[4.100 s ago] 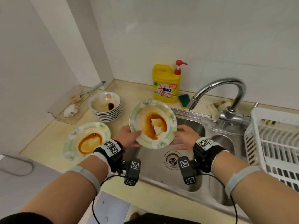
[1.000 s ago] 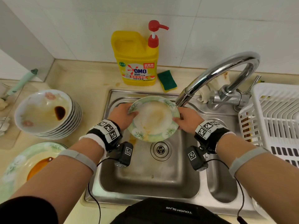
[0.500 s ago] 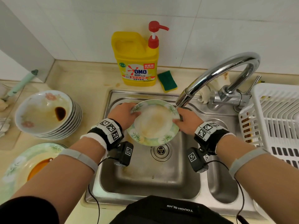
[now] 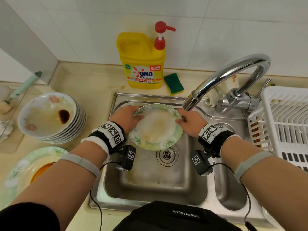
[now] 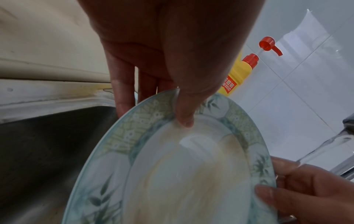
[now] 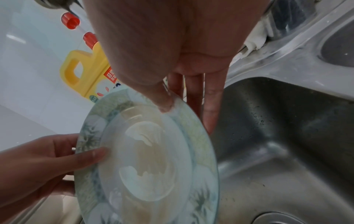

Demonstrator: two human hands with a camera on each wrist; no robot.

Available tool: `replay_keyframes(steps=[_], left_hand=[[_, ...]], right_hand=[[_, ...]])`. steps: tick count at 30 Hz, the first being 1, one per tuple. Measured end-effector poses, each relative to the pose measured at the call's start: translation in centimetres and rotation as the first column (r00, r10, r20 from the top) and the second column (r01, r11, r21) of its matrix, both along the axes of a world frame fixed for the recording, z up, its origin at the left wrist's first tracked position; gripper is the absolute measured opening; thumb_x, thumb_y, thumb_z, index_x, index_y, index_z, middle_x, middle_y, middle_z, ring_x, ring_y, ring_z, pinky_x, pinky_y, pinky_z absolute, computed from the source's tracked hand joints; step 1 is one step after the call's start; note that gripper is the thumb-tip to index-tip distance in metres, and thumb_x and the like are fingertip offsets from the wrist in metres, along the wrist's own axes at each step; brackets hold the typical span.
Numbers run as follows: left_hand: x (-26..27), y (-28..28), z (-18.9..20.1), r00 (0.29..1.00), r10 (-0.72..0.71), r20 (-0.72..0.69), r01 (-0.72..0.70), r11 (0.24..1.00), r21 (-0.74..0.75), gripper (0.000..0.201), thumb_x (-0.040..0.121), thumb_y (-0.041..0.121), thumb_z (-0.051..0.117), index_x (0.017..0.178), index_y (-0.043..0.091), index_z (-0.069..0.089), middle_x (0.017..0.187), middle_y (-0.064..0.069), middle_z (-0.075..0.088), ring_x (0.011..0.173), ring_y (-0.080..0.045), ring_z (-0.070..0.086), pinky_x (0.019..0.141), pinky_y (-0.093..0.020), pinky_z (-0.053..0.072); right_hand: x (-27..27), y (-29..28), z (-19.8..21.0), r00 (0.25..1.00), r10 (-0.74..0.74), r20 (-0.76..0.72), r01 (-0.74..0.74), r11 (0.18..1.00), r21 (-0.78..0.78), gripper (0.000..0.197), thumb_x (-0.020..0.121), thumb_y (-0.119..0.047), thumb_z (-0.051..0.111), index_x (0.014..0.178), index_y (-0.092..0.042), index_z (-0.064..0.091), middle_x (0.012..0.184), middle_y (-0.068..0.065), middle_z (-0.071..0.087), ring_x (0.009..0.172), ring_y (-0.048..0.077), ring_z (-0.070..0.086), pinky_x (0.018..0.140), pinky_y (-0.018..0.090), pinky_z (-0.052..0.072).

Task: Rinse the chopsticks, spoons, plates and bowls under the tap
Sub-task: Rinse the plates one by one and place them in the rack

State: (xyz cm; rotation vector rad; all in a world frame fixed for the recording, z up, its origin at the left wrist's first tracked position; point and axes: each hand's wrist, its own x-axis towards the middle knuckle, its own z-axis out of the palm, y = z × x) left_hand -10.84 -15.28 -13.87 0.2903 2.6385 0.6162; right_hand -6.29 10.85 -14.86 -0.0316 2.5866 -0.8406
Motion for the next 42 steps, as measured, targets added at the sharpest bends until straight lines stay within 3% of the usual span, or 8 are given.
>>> replay_keyframes(steps=[5, 13, 20, 24, 29, 35, 38, 42], left_hand=[[-0.1, 0.0, -0.4, 1.0, 0.005, 0.006, -0.005, 1.0, -0.017, 0.013, 0.099, 0.036, 0.058, 0.088, 0.03, 0.061, 0.084, 0.006, 0.059, 0.084, -0.02, 0.056, 0.077, -0.031, 0.042], [-0.2, 0.9, -0.8, 1.0, -0.019, 0.007, 0.019, 1.0, 0.002, 0.013, 0.099, 0.037, 0.058, 0.087, 0.034, 0.061, 0.085, 0.006, 0.061, 0.088, -0.02, 0.061, 0.077, -0.031, 0.044], [-0.5, 1.3, -1.2, 0.999, -0.026, 0.025, 0.026, 0.999, 0.025, 0.017, 0.097, 0.045, 0.059, 0.098, 0.034, 0.072, 0.088, 0.008, 0.068, 0.083, -0.016, 0.062, 0.077, -0.032, 0.049], [-0.1, 0.9, -1.6, 0.998, 0.015, 0.067, -0.022, 0.995, 0.099, 0.029, 0.096, 0.046, 0.062, 0.072, 0.03, 0.065, 0.073, 0.006, 0.068, 0.074, -0.013, 0.065, 0.066, -0.03, 0.047], [1.6, -0.3, -3.6, 0.95, 0.145, 0.275, -0.231, 0.921, 0.312, 0.019, 0.09, 0.037, 0.071, 0.095, 0.019, 0.076, 0.088, -0.002, 0.077, 0.086, -0.021, 0.074, 0.08, -0.041, 0.062], [4.1, 0.0, -4.7, 0.788, 0.215, 0.577, -0.536, 0.702, 0.47, 0.01, 0.096, 0.016, 0.069, 0.105, 0.012, 0.069, 0.106, -0.013, 0.076, 0.094, -0.024, 0.075, 0.079, -0.042, 0.064], [4.5, 0.1, -5.0, 0.712, 0.246, 0.657, -0.645, 0.599, 0.475, 0.023, 0.097, 0.014, 0.067, 0.118, 0.006, 0.066, 0.111, -0.016, 0.075, 0.101, -0.03, 0.074, 0.079, -0.044, 0.064], [4.0, -0.5, -4.7, 0.762, 0.226, 0.606, -0.589, 0.63, 0.506, 0.018, 0.097, 0.013, 0.066, 0.114, 0.007, 0.067, 0.109, -0.015, 0.076, 0.099, -0.029, 0.075, 0.082, -0.051, 0.062]], right_hand=[[-0.2, -0.6, 0.3, 0.998, -0.059, 0.031, 0.06, 0.998, -0.037, 0.055, 0.103, -0.054, 0.046, 0.109, -0.004, 0.069, 0.094, 0.018, 0.071, 0.093, 0.032, 0.069, 0.084, 0.052, 0.057], [0.0, 0.7, -0.2, 1.0, 0.028, 0.006, -0.028, 0.998, 0.057, 0.018, 0.102, -0.029, 0.058, 0.09, -0.017, 0.06, 0.077, -0.006, 0.053, 0.09, 0.025, 0.059, 0.074, 0.029, 0.035], [-0.2, -0.1, 0.2, 1.0, 0.021, 0.008, -0.021, 1.0, 0.018, 0.042, 0.104, -0.047, 0.048, 0.067, -0.028, 0.041, 0.066, -0.009, 0.046, 0.076, 0.019, 0.051, 0.071, 0.032, 0.035], [0.0, 0.3, -0.2, 0.999, 0.03, -0.011, -0.03, 0.999, 0.04, 0.037, 0.104, -0.042, 0.051, 0.071, -0.03, 0.043, 0.073, -0.01, 0.047, 0.087, 0.023, 0.055, 0.076, 0.031, 0.036], [0.8, 1.5, -0.8, 0.998, -0.062, -0.001, 0.062, 0.995, -0.082, 0.033, 0.105, -0.036, 0.053, 0.108, -0.007, 0.07, 0.095, 0.006, 0.069, 0.098, 0.029, 0.066, 0.087, 0.036, 0.049], [2.1, 1.6, -0.9, 0.927, -0.321, 0.196, 0.375, 0.834, -0.405, 0.02, 0.103, -0.029, 0.057, 0.099, -0.014, 0.07, 0.097, 0.017, 0.076, 0.086, 0.027, 0.075, 0.068, 0.041, 0.064], [2.4, 1.3, -1.6, 0.89, -0.373, 0.263, 0.456, 0.749, -0.481, 0.018, 0.103, -0.025, 0.059, 0.109, -0.012, 0.071, 0.105, 0.016, 0.076, 0.094, 0.029, 0.075, 0.076, 0.05, 0.063], [2.1, 1.2, -1.9, 0.888, -0.364, 0.281, 0.458, 0.748, -0.48, 0.014, 0.101, -0.019, 0.062, 0.111, -0.014, 0.071, 0.107, 0.013, 0.076, 0.098, 0.029, 0.074, 0.079, 0.049, 0.063]])
